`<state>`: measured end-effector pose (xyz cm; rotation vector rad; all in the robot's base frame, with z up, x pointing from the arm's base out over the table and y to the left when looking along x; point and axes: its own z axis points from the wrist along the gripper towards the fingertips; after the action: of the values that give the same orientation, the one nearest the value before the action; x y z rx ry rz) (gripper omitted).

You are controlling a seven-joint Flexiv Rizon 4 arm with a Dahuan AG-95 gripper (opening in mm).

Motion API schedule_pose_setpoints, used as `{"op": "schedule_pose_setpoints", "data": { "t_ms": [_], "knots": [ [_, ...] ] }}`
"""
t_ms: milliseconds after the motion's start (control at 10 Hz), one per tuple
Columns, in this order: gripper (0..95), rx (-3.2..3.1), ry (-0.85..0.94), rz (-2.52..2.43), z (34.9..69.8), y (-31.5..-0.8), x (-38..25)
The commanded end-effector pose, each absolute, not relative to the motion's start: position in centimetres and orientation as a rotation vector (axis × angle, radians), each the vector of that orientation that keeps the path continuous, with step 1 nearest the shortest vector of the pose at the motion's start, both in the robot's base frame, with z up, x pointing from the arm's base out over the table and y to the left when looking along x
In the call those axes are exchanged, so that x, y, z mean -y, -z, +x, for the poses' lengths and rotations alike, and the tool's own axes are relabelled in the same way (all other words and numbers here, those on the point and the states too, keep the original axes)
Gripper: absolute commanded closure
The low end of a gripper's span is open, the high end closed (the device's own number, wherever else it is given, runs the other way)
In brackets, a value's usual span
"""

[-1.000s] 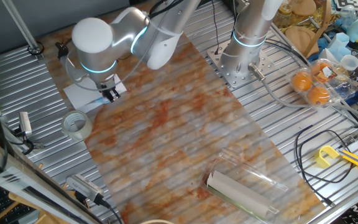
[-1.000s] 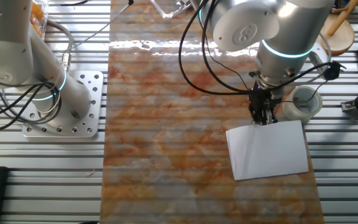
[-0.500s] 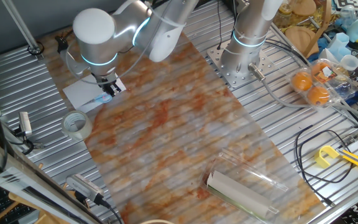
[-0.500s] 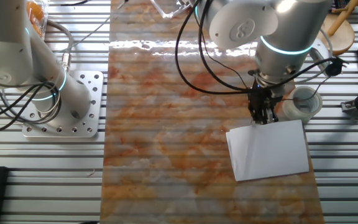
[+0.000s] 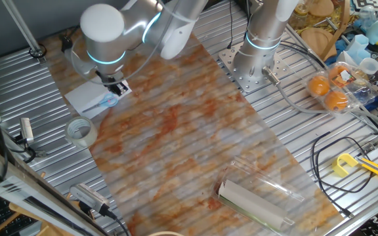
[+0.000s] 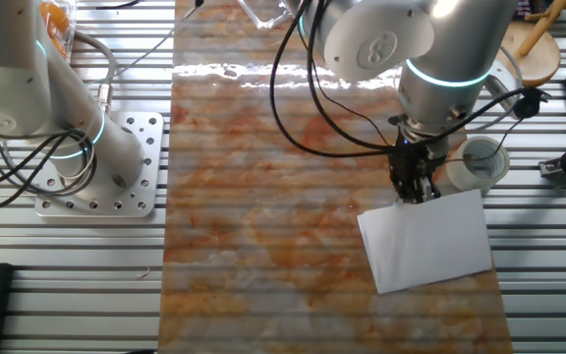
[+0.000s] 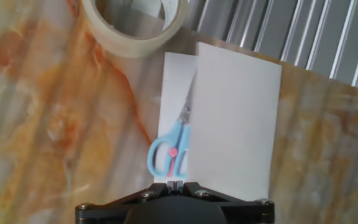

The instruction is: Unfold a piece of paper

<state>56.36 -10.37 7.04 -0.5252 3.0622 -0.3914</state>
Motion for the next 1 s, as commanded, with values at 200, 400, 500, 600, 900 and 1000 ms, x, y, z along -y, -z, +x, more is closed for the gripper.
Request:
{"op": "schedule_pose_setpoints", "data": {
  "t_ms": [200, 400, 500, 600, 900, 1000],
  "knots": [
    [95.0, -3.033, 0.407, -0.587, 55.8, -7.9, 11.6],
    [95.0, -3.006, 0.453, -0.623, 55.7, -8.3, 11.8],
    [95.0, -2.993, 0.491, -0.655, 55.7, -8.7, 12.1],
    [95.0, -2.984, 0.514, -0.675, 55.7, -8.9, 12.4],
    [95.0, -2.960, 0.538, -0.712, 55.2, -9.6, 13.5],
    [95.0, -2.951, 0.549, -0.725, 55.2, -9.7, 13.9]
  ]
}}
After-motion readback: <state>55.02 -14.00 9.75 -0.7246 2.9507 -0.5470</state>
